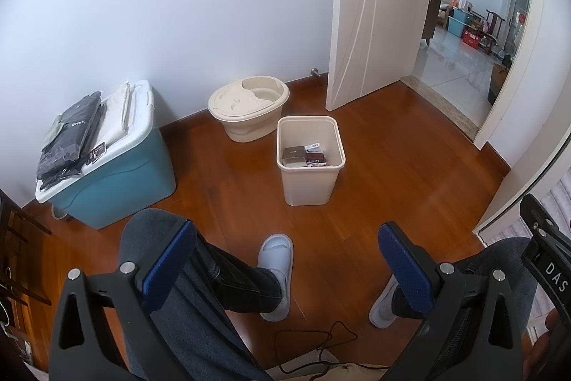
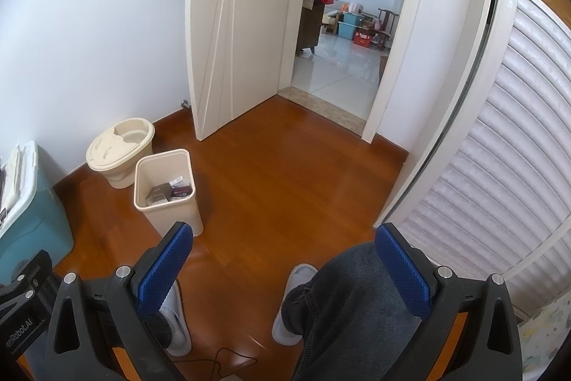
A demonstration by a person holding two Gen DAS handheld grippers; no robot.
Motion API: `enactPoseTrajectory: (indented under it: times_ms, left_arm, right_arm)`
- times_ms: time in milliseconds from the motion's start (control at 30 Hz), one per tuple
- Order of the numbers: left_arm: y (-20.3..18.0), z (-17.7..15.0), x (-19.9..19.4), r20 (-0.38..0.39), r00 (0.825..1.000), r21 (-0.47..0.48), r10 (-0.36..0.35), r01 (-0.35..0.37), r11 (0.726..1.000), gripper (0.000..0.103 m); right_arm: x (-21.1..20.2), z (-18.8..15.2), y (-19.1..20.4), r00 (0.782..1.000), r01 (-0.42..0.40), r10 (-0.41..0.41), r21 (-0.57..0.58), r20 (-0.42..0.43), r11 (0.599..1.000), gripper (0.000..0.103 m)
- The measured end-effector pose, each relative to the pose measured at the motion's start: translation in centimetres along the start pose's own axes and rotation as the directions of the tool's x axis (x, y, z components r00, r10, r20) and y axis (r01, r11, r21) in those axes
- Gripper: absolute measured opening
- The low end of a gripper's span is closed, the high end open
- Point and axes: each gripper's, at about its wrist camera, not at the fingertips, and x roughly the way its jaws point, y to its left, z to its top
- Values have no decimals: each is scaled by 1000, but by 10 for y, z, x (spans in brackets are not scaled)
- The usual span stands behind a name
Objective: Collect trash
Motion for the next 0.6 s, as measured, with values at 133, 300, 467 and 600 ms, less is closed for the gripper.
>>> enactPoseTrajectory:
  times_ms: [133, 300, 467, 600]
  left_arm:
    - [0, 0, 0, 0, 1000, 0, -1, 1, 1000, 103]
    - [-1, 0, 0, 2, 1000, -1, 3, -3, 1000, 103]
    - [0, 0, 1, 2, 1000, 3, 7, -7, 1000, 103]
    - [-1, 0, 2, -2, 1000, 5, 13, -13, 1000, 103]
  right_arm:
    - [0, 1, 2, 1000, 1, -1, -1, 0, 1000, 103]
    - [0, 0, 3, 1000, 1, -1, -1, 0, 1000, 103]
    - [0, 1, 5, 1000, -1, 1, -1, 0, 1000, 103]
    - [-1, 1, 7, 1000, 2, -2, 0, 0, 1000, 103]
